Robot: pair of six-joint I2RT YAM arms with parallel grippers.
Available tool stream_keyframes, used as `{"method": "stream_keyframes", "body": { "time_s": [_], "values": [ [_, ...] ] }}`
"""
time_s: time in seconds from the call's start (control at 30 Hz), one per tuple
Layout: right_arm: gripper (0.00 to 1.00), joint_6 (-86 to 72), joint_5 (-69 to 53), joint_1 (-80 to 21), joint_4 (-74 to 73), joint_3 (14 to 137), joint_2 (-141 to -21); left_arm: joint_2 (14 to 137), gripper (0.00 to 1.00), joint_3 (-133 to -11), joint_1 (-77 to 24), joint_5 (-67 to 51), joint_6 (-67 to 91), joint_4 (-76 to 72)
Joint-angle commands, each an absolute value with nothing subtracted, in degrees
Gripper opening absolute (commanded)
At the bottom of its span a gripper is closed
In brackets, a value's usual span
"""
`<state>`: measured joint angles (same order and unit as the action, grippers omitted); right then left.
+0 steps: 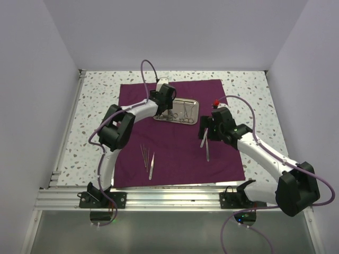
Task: Open and lay out the surgical kit
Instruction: Pick up the medical item from the container.
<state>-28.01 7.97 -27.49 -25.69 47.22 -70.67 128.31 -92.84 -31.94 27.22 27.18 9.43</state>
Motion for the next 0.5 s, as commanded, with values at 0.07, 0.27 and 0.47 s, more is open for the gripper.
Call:
{"method": "stream_keyframes", "body": {
  "time_s": [0.07,0.27,0.47],
  "values": [
    [0.95,-27.16,8.17,-27.69,-23.99,47.29,-70.93,128.93,0.62,-93.95,-31.46,26.63,25.66,8.26],
    [0.95,-27.16,7.47,-27.68,-24.17,47.37,-71.01,130.86,0.52,-94.75,-30.76,28.56,26.45,10.55],
    [0.95,-27.16,6.68,-27.60,-23.91,47.64,-71.46,133.15,0.43,-94.66,-29.36,27.51,26.98,11.69]
  ]
}}
